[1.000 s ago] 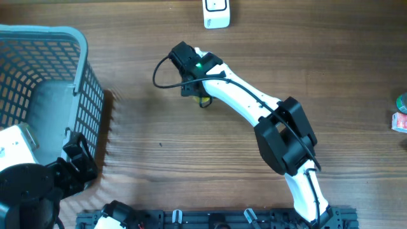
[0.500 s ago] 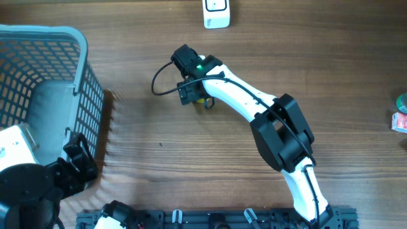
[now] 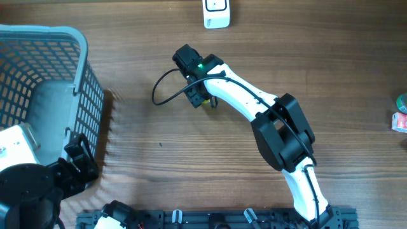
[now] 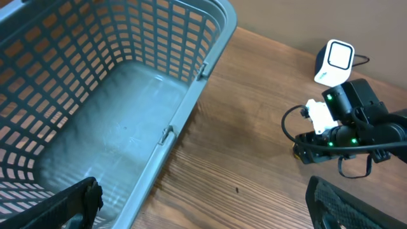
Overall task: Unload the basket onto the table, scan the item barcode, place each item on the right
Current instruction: 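Lower the right gripper and grasp the yellow container, then lift the yellow container and carry it to the scanner, then carry the yellow container right and set it at the table edge, then open the right gripper and lift it off the yellow container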
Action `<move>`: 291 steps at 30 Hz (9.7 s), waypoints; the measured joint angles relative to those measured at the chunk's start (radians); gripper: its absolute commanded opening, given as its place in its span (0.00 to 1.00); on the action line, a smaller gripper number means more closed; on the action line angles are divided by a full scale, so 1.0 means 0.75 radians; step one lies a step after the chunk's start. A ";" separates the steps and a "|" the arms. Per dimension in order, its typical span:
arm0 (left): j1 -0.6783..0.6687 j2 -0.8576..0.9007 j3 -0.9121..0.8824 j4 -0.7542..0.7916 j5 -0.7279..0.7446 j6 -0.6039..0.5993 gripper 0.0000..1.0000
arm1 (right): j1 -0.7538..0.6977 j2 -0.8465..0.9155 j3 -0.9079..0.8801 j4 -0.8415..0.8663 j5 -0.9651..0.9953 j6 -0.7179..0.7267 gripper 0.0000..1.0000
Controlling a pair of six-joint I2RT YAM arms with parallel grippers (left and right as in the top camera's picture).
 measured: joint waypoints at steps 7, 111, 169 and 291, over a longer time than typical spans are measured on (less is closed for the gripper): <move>0.000 0.000 0.000 0.000 0.009 0.000 1.00 | -0.011 0.000 0.002 0.003 -0.032 0.154 0.65; 0.000 0.033 0.000 0.001 0.045 -0.001 1.00 | -0.387 0.003 0.038 1.186 -0.290 0.283 0.49; 0.000 0.156 0.000 0.021 -0.102 0.000 1.00 | -0.545 -0.460 0.052 0.583 0.289 -0.482 0.42; 0.034 -0.328 0.002 0.065 -0.227 0.041 1.00 | -0.244 -1.671 -0.296 -0.198 -0.150 -0.135 1.00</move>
